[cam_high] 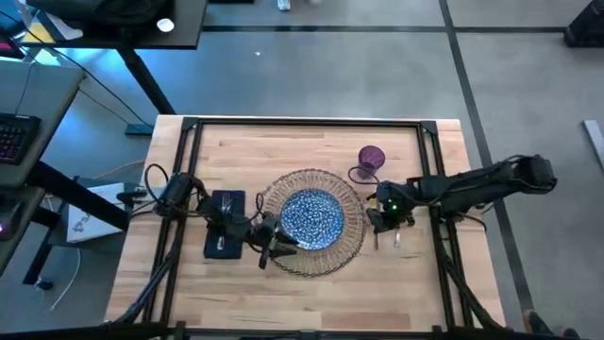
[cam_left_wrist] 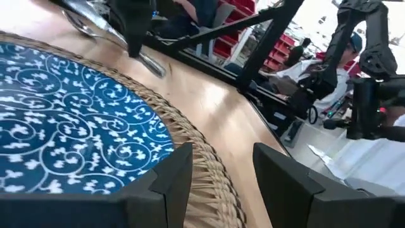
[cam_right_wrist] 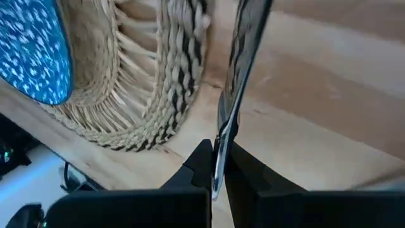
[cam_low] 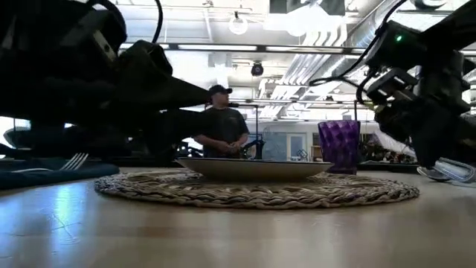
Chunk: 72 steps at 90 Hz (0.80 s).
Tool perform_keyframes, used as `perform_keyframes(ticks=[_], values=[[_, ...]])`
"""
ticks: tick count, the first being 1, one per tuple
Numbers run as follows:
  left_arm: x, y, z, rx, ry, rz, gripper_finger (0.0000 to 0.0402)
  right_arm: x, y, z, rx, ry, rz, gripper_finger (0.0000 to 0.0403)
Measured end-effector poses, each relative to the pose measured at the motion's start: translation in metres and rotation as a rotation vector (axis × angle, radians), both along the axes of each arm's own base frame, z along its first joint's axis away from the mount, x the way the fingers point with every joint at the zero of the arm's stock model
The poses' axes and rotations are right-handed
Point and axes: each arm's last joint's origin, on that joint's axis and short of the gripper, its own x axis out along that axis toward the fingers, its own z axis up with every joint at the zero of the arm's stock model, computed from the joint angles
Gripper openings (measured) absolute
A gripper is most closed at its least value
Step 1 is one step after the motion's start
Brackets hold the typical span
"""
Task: Set table place
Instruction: Move the silver knife to the left of the silver spoon on the table
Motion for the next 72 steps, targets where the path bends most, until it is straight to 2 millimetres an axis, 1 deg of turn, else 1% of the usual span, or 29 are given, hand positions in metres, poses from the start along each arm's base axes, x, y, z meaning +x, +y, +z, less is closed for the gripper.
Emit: perform_keyframes(ticks=[13,29,54,72], values=[[0.003,0.008,0.0,-0.001,0.001,-0.012,0.0146,0.002,0.001,-0.008,0.03,0.049,0.013,0.0],[0.004,0.014,0.0,-0.006,0.002,-0.044,0.0146,0.001,-0.002,-0.009,0.055,0.072,-0.012,0.0],[0.003,0.009,-0.002,-0.015,0.021,-0.11,0.0146,-0.002,-0.012,-0.01,0.063,0.101,-0.075,0.0],[0.002,0.008,-0.005,0.006,0.054,-0.126,0.0146,-0.005,-0.012,-0.011,0.071,0.141,-0.081,0.0]])
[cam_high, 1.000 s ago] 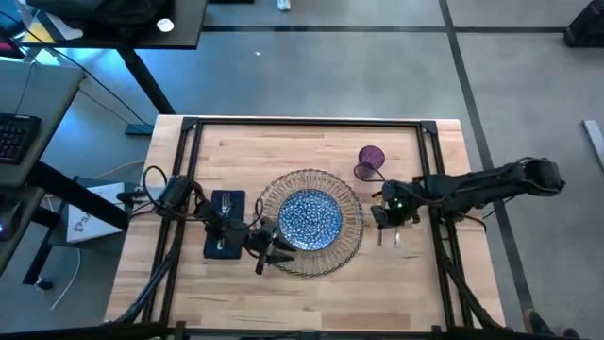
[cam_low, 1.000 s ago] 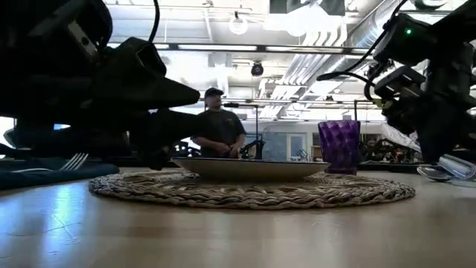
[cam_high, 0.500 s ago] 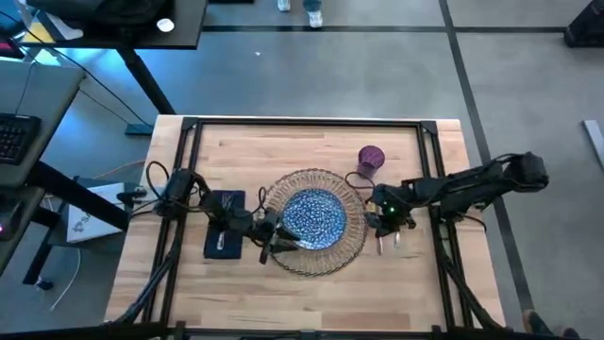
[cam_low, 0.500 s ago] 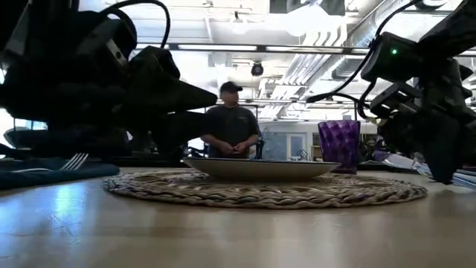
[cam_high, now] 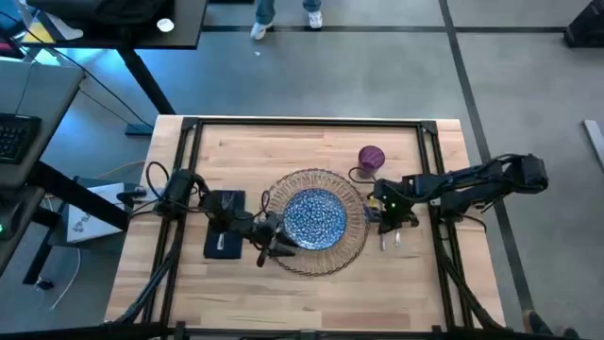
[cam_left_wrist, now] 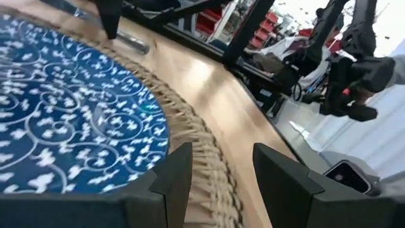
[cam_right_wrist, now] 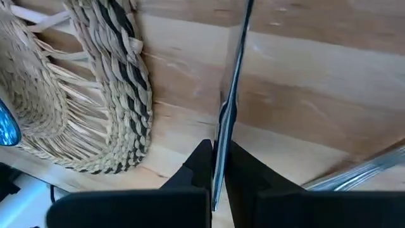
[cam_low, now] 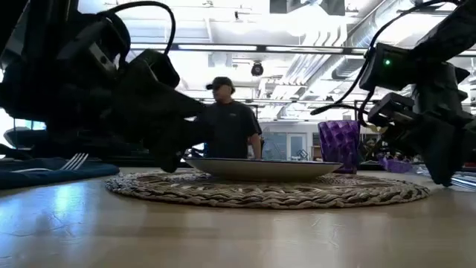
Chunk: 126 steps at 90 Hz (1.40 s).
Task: Set table place
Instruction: Move the silver knife to the left of the silver spoon on the table
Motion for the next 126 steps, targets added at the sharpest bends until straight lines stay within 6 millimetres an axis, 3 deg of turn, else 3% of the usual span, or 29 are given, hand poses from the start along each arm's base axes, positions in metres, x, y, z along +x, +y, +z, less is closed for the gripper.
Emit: perform_keyframes(ticks=[38,69,92,126], values=[[-0.001,-0.004,0.001,-0.015,-0.01,-0.06,0.0146,0.0,0.0,0.0,-0.013,0.023,-0.052,0.0002],[-0.003,-0.009,0.002,-0.015,-0.012,-0.075,0.0146,0.001,-0.001,0.0,-0.032,0.025,-0.066,0.0067],[-0.003,-0.009,0.002,-0.023,-0.009,-0.076,0.0146,-0.001,-0.001,0.002,-0.048,0.024,-0.075,0.0073],[-0.003,-0.01,0.002,-0.014,-0.011,-0.081,0.0146,0.0,0.003,0.042,-0.182,0.104,-0.03,0.0074]])
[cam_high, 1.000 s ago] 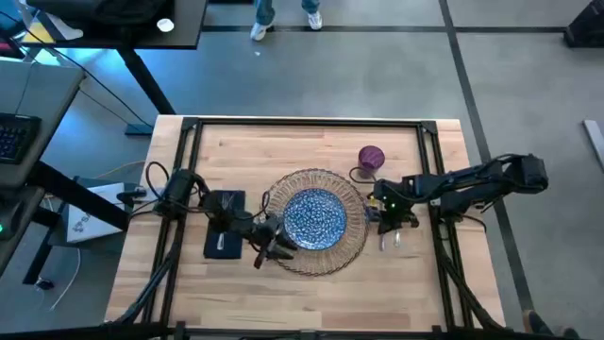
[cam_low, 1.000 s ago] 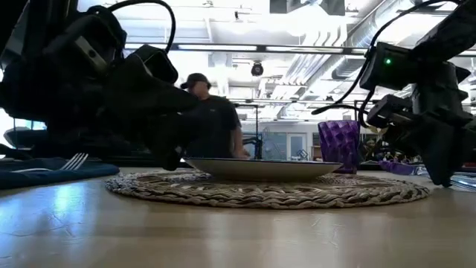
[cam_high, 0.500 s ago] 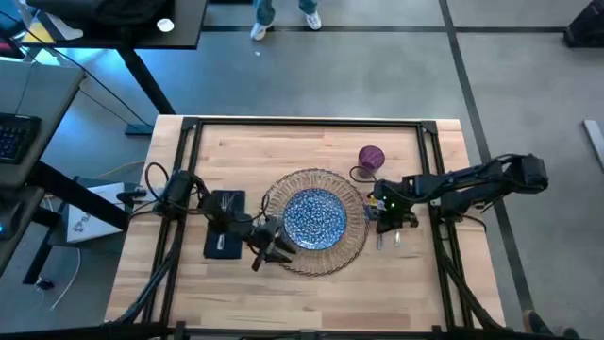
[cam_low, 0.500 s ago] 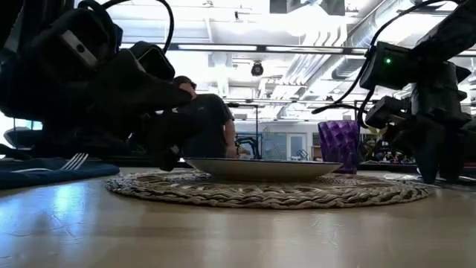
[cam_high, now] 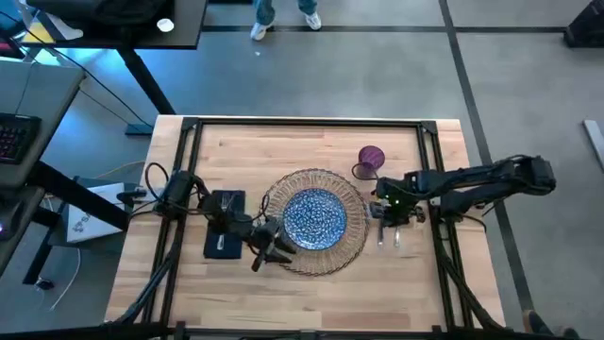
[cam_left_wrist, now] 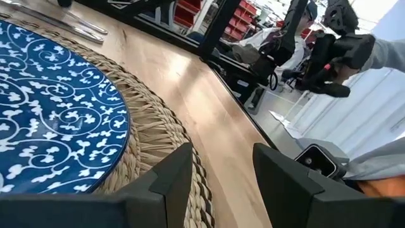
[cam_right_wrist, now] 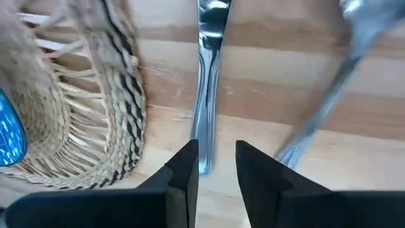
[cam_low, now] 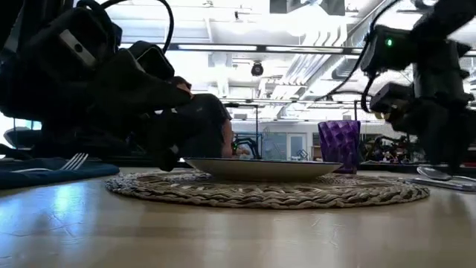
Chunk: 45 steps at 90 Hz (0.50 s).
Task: Set table place
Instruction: Move the silver knife to the left of the silver spoon on the table
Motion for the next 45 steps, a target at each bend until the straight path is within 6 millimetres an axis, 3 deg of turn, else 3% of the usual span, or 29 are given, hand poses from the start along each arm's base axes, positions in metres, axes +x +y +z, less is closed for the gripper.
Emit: perform_keyframes(ticks=[15,34,45], values=[[0.0,0.0,0.0,0.001,0.0,0.0,0.0146,0.007,0.01,0.011,-0.201,-0.04,0.092,0.0074],[0.0,0.0,0.0,0.002,0.002,-0.001,0.0146,-0.012,0.021,0.008,-0.329,0.143,0.136,0.0062],[0.0,-0.001,-0.001,0.005,0.008,-0.002,0.0146,-0.015,0.024,0.008,-0.393,0.163,0.142,0.0052]])
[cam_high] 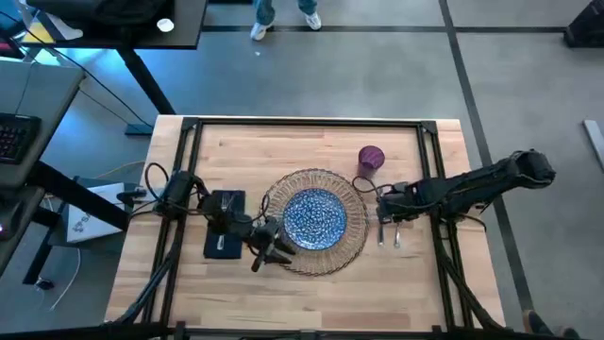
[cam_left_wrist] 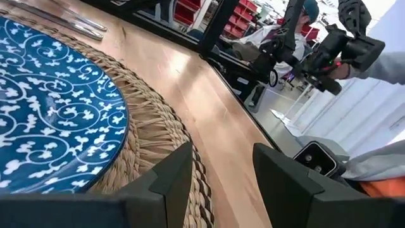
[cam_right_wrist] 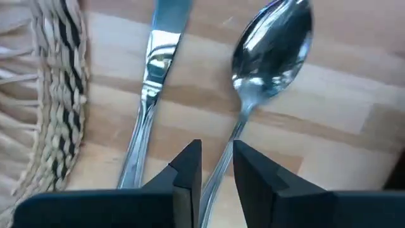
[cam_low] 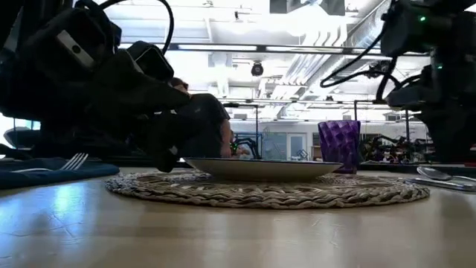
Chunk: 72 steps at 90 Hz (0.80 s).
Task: Set table place
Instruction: Move the silver knife to the left of the silver spoon on the table
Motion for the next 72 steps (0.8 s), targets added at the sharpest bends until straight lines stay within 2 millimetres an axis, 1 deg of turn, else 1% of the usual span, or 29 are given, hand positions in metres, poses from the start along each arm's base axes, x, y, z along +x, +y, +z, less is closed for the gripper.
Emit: perform_keyframes(ticks=[10,21,27,40,55,72], values=[[0.0,0.0,0.0,0.005,-0.003,0.0,0.0146,0.002,0.001,0.0,-0.04,-0.026,0.02,0.0047],[0.0,0.0,0.0,0.007,-0.003,0.002,0.0146,0.018,0.005,0.003,-0.093,-0.195,0.086,0.0046],[0.0,0.0,-0.001,0.009,0.005,0.001,0.0146,0.022,0.005,0.003,-0.123,-0.231,0.103,0.0046],[-0.001,0.0,-0.006,0.03,0.058,-0.001,0.0146,0.026,0.006,-0.006,-0.141,-0.184,0.114,0.0046],[-0.001,0.001,-0.009,0.048,0.084,-0.006,0.0146,0.038,0.009,-0.018,-0.129,-0.182,0.151,0.0046],[-0.007,0.003,-0.012,0.058,0.11,-0.006,0.0146,0.041,0.01,-0.03,-0.102,-0.116,0.151,0.0045]])
